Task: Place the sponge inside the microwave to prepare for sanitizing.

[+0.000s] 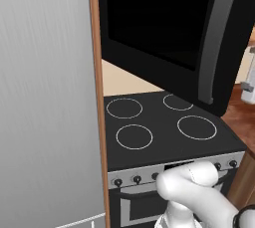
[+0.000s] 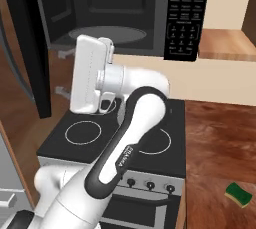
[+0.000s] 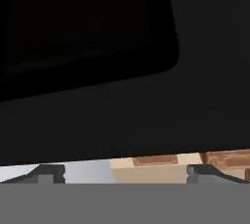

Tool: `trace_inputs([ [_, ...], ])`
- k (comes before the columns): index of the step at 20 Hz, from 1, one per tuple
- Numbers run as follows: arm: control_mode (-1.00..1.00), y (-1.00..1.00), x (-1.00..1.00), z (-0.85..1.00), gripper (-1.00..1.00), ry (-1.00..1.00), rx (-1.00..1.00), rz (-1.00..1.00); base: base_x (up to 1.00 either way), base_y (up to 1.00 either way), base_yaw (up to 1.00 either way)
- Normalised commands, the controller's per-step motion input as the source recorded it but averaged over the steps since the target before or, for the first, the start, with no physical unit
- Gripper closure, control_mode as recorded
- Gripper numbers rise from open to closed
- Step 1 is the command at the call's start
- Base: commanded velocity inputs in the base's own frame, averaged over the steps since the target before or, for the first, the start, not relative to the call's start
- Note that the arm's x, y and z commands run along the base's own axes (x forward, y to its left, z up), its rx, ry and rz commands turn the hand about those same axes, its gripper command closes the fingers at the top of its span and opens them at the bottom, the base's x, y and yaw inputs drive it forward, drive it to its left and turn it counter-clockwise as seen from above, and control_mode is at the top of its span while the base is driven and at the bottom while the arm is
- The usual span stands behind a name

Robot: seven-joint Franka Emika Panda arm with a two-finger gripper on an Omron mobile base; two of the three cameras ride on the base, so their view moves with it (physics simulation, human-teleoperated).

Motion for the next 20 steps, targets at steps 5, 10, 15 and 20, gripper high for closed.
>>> trace_inputs([
  [5, -1.0, 0.01, 0.26, -0.1, -1.0, -0.24, -0.01, 0.39, 0.0, 0.0, 0.0],
  [10, -1.0, 0.05, 0.29, -0.03, -1.0, -0.22, -0.05, 0.2, 0.0, 0.0, 0.0],
  [15, -1.0, 0.01, 0.28, -0.01, -1.0, -0.05, -0.05, 0.01, 0.0, 0.0, 0.0],
  [20, -1.0, 0.05, 0.22, -0.11, -1.0, -0.04, -0.1, -0.02, 0.0, 0.0, 0.0],
])
